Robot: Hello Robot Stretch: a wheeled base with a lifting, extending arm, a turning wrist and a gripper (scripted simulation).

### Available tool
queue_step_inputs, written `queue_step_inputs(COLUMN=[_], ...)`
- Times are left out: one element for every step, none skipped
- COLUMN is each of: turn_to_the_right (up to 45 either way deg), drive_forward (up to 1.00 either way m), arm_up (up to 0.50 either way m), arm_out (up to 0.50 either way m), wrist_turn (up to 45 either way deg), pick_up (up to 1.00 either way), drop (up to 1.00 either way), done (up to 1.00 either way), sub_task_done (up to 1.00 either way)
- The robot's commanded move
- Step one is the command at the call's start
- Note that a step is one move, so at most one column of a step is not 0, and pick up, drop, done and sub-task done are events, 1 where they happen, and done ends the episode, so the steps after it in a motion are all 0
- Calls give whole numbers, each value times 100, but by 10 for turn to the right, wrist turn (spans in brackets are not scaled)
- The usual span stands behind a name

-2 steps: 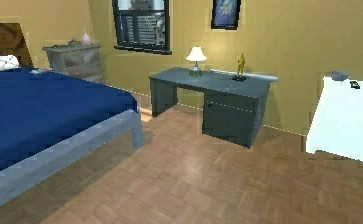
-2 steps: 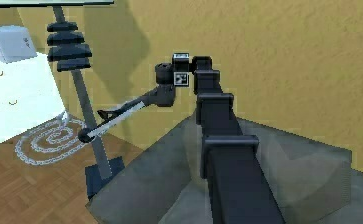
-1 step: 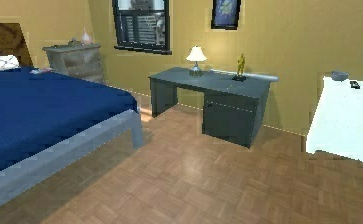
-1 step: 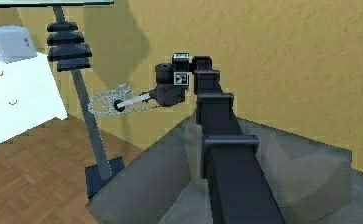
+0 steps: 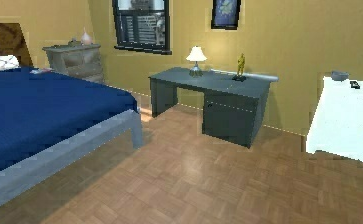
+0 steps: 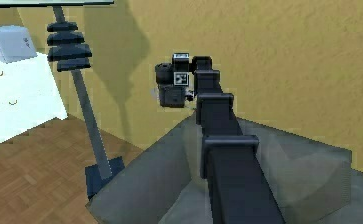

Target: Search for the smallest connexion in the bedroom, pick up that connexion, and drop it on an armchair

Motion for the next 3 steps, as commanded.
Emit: queue_step_inputs(turn_to_the_right=[0,0,0], drive_forward=[0,0,0], arm_up=[0,0,0], arm_out=[0,0,2], wrist_turn=[450,150,0], pick_up=[0,0,0], drop=[0,0,0], done=[0,0,0], sub_task_done=[0,0,0])
